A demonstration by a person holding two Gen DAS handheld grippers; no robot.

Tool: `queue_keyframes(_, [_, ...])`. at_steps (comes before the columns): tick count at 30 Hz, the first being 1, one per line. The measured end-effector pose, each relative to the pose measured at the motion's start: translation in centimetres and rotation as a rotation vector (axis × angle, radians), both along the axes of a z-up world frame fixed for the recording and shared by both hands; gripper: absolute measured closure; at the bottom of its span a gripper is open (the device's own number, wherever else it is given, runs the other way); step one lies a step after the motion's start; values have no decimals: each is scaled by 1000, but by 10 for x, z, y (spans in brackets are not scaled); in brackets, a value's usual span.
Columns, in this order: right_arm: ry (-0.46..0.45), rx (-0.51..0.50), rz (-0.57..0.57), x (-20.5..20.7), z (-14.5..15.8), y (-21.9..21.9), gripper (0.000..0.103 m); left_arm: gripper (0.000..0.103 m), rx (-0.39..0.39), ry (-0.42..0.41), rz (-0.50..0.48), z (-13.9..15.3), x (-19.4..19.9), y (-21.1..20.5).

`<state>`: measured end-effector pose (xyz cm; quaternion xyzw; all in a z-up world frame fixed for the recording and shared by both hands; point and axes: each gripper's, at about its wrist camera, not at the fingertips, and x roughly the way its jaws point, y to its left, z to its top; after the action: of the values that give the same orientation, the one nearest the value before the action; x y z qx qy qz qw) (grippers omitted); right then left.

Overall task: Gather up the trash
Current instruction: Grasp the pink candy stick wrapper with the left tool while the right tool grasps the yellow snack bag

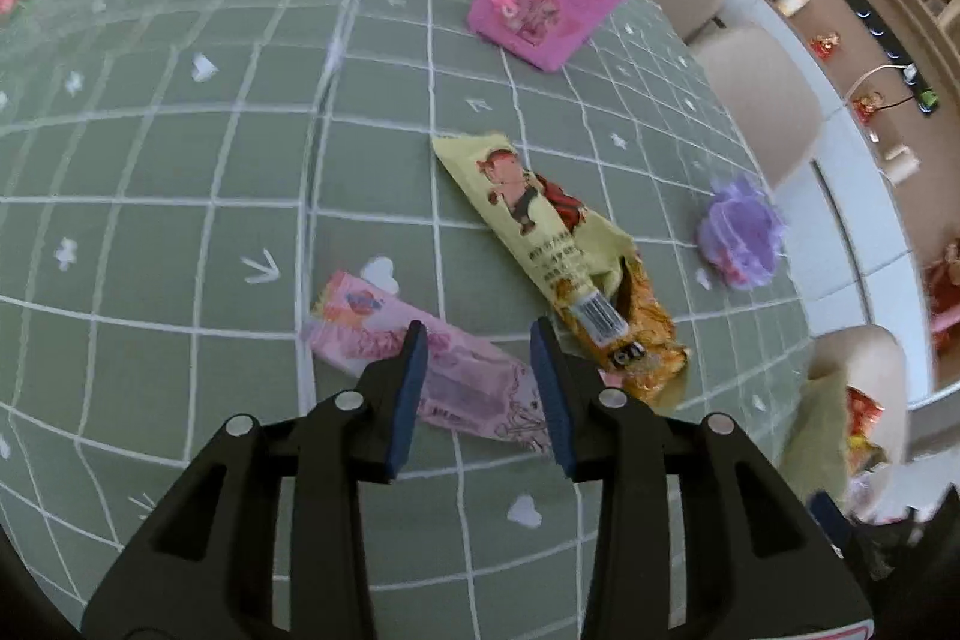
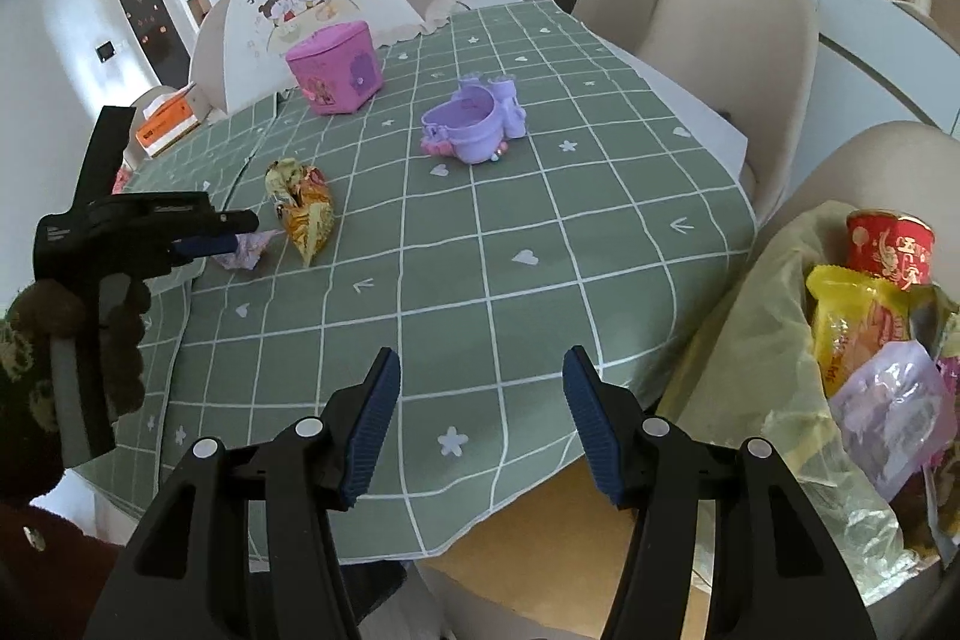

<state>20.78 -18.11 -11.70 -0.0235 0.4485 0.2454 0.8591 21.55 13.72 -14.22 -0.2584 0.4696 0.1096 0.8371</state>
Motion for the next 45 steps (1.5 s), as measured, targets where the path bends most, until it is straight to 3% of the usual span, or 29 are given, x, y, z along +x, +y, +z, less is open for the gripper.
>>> queue_keyframes(5, [-7,6,1,1,-1,-3,49,67,81,5,-15,0,-1,-9])
queue_keyframes(8, [-4,20,5,6,-2,-3,49,58,100,3,-50,-1,0,-14])
queue_keyframes(13, [-11,33,46,16,-2,10,49,57,152,72,-126,0,10,-19])
queue_keyframes(14, [-14,35,58,20,-1,15,49,60,134,75,-128,1,11,-16])
queue_keyframes(15, [-17,38,80,24,0,22,49,74,95,69,-122,2,10,-10])
queue_keyframes(16, [-20,44,103,29,2,30,49,79,32,62,-103,2,7,-1])
queue_keyframes(18, [-28,61,157,37,5,48,49,79,-28,30,-54,9,-7,20])
queue_keyframes(24, [-49,98,328,67,7,126,49,73,-16,3,41,26,-56,67])
queue_keyframes(32, [37,45,406,105,-23,204,50,70,-114,18,-12,22,-80,70])
queue_keyframes(33, [58,50,415,106,-25,206,59,70,-124,16,-31,21,-79,66])
queue_keyframes(37, [66,75,404,100,-19,190,75,69,-132,12,-84,21,-73,50])
queue_keyframes(45, [-7,89,207,77,16,101,76,69,-151,36,-90,14,-45,24])
